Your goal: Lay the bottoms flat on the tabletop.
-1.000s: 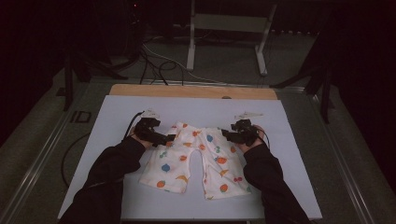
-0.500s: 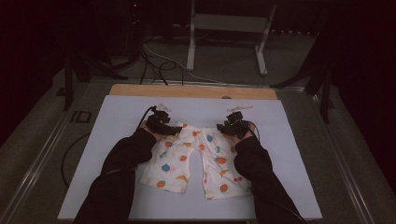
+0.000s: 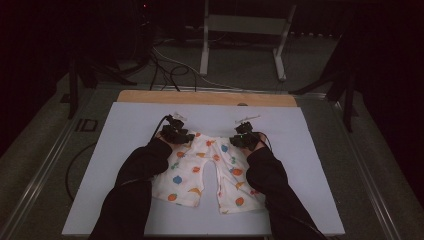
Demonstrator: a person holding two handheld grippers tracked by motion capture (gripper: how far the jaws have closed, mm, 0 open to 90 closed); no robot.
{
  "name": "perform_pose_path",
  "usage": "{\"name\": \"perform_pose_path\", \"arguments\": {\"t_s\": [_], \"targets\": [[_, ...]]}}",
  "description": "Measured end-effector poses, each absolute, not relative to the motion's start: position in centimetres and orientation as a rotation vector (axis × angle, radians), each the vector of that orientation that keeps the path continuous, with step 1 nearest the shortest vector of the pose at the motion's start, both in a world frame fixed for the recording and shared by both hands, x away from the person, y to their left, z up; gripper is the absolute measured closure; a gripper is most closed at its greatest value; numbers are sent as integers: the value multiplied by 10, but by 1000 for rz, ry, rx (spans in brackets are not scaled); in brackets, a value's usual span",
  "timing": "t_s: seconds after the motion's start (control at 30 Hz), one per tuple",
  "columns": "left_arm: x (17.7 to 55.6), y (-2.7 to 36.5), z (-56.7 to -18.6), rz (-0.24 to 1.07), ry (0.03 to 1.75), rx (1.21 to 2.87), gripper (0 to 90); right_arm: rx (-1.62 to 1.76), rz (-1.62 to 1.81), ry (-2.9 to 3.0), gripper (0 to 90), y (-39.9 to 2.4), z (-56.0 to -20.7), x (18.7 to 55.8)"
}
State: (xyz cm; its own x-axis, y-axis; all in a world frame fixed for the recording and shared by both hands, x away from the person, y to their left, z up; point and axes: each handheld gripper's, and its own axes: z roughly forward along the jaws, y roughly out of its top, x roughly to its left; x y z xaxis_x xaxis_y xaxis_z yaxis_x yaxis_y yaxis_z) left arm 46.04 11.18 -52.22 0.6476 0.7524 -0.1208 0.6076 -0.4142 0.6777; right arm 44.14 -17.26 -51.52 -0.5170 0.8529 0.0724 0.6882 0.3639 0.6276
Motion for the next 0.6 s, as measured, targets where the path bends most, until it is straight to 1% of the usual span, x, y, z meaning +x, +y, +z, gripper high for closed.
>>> {"name": "perform_pose_path", "arguments": {"t_s": [0.03, 0.07, 0.1, 0.13, 0.17, 0.23, 0.27, 0.37, 0.6], "targets": [[461, 112, -523, 264, 1065, 2147, 641, 1369, 893, 2363, 776, -173, -515, 441], [461, 112, -523, 264, 1073, 2145, 701, 1370, 891, 2362, 820, -172, -515, 440], [461, 112, -523, 263, 1079, 2141, 761, 1357, 888, 2364, 834, -171, -515, 439], [461, 113, -523, 268, 1089, 2137, 789, 1356, 888, 2357, 839, -171, -515, 438], [461, 113, -523, 272, 1095, 2136, 789, 1356, 888, 2357, 839, -171, -515, 438], [462, 112, -523, 273, 1097, 2138, 830, 1349, 886, 2355, 841, -171, -515, 438], [459, 107, -522, 297, 1075, 2167, 858, 1348, 888, 2353, 847, -171, -515, 438], [457, 105, -520, 340, 1054, 2188, 873, 1333, 882, 2344, 851, -171, -514, 437], [453, 109, -511, 405, 1045, 2126, 878, 1325, 894, 2296, 853, -169, -509, 441]]}}
